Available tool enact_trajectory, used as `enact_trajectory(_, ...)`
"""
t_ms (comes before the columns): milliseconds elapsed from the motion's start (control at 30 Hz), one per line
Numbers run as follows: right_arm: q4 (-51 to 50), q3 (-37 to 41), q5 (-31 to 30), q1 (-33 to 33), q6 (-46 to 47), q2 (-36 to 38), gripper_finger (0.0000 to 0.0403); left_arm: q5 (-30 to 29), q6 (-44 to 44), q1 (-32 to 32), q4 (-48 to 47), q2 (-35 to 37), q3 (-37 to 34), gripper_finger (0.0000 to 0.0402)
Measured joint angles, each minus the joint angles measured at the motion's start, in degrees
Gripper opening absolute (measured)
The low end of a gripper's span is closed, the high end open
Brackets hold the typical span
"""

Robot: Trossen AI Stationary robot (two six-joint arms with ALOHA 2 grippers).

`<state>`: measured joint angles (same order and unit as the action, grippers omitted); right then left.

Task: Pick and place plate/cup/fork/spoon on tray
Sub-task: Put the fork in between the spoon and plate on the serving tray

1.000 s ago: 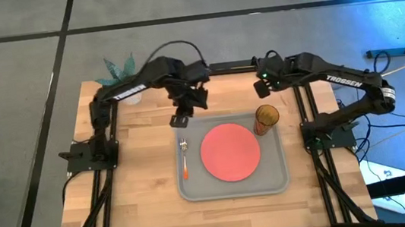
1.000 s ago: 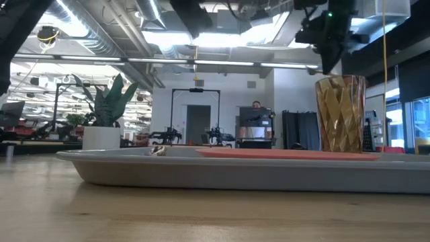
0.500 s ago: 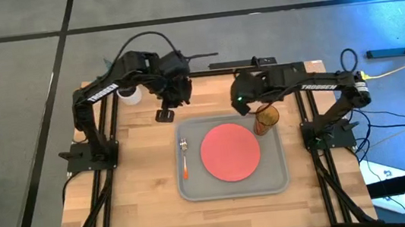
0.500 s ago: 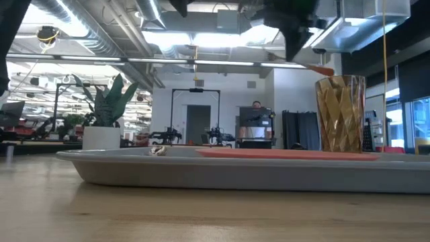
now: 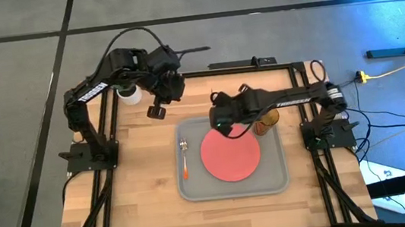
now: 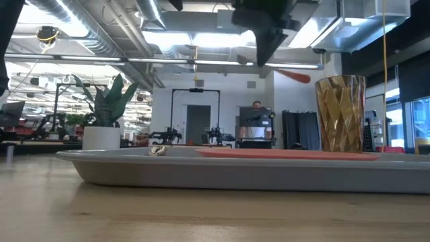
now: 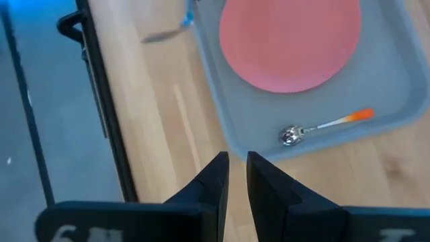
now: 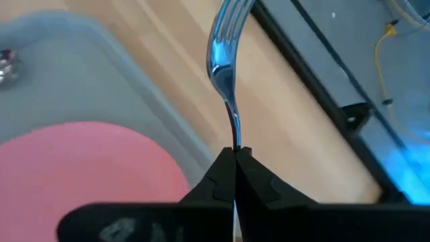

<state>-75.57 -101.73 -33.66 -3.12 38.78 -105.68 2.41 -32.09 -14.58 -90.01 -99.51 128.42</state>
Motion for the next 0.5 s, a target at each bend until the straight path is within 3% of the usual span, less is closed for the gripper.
enact_trajectory(233, 1.2, -1.3, 7.6, -1.8, 3.7, -6.0, 0.0000, 0.1, 0.1, -0.3, 0.0, -0.1, 0.0, 0.0047)
enact_trajectory(500, 0.7, -1.3, 1.7, -5.4, -1.3, -7.9, 0.0000, 9.0, -3.1, -0.3, 0.0, -0.1, -4.3, 0.0047)
